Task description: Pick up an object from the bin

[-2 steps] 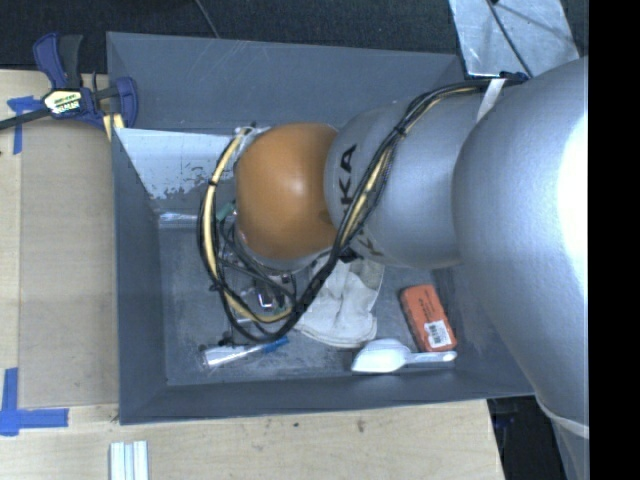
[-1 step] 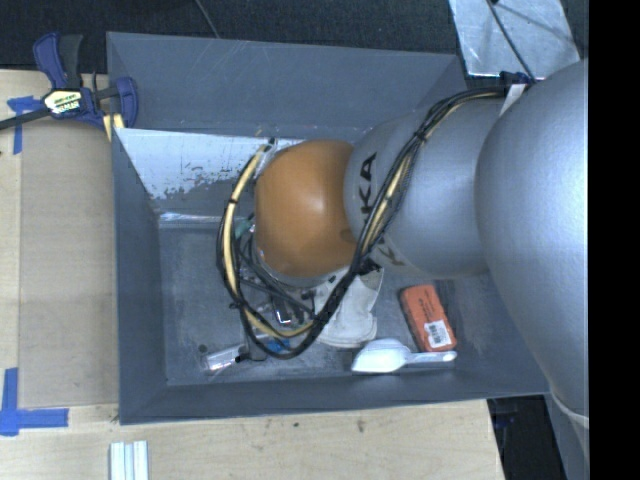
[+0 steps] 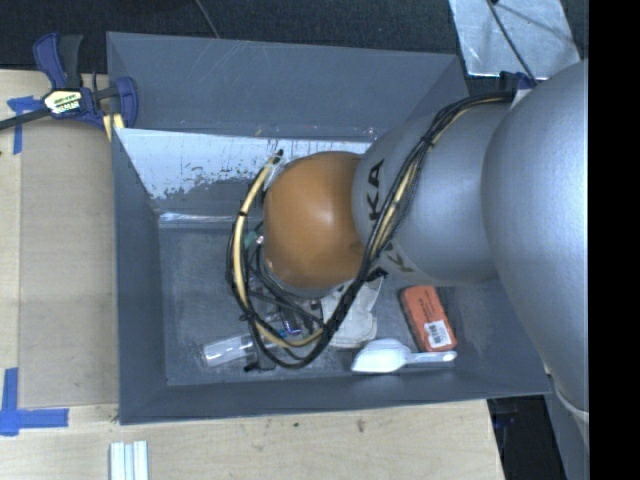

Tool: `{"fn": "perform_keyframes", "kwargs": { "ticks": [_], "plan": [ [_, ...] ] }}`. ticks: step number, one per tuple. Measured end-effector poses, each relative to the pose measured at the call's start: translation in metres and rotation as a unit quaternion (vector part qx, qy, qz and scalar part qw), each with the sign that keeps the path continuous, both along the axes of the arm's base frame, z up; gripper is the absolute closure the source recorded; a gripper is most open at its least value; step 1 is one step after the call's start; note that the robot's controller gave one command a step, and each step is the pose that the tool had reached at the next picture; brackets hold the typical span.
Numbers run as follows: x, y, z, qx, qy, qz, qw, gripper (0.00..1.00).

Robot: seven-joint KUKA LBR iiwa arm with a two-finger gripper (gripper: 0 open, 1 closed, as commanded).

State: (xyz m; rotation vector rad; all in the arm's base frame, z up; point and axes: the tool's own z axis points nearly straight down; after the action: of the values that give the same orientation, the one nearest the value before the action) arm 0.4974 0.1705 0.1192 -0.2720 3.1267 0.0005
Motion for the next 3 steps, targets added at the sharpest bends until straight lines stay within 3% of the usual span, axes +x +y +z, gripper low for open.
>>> {"fn": "perform_keyframes", "kwargs": {
  "ticks": [1,2,3],
  "plan": [
    [-0.002,0.011,-0.052,-0.001,0.0023,0.03,0.9995,0.0],
    [-0.012,0.0,-0.049,0.0,0.0012,-0.048,0.9988,1.0],
    [-0.012,0.0,-0.049,0.0,0.0012,-0.048,0.9988,1.0]
  ]
}}
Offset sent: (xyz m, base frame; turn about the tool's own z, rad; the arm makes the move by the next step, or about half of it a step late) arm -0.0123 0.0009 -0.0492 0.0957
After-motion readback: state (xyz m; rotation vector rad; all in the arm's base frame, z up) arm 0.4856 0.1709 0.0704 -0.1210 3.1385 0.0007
